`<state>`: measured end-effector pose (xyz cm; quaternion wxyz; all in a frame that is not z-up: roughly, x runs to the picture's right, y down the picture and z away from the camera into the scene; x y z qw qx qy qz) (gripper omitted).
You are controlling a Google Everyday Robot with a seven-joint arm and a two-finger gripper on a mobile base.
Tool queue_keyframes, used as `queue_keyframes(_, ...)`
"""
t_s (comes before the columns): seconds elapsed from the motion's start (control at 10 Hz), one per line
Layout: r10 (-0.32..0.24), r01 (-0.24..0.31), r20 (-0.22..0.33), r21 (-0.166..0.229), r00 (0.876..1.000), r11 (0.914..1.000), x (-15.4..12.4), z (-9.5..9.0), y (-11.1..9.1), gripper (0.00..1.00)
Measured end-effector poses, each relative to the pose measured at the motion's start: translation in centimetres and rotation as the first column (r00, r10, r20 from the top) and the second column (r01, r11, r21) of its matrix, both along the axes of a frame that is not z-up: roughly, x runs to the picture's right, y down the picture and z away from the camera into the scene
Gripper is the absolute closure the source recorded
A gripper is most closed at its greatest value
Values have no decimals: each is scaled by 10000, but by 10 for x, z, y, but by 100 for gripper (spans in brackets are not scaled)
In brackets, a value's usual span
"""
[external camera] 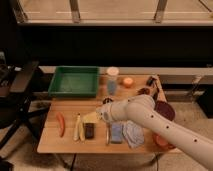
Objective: Place pepper in plastic cup
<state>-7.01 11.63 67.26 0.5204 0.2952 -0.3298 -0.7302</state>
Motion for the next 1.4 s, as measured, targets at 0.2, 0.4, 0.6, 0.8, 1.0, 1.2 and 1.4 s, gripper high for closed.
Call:
queue_keyframes(0.2,-25,27,378,-50,9993,10000,-13,-3,-2,35)
queue_keyframes(0.4,-20,22,365,-54,9993,10000,-12,-3,-2,35)
queue_keyframes(0.6,-24,26,371,-56,9993,10000,-13,-3,-2,35)
queue_keyframes(0.8,-39,41,376,-52,9993,10000,-12,-3,-2,35)
queue_keyframes(1.0,-327,321,464,123,9984,9994,-17,-2,0,35)
queue_keyframes(1.2,-867,837,647,479,9941,9953,-42,0,6,35)
queue_keyframes(1.4,-1403,1332,848,842,9865,9875,-71,0,11,35)
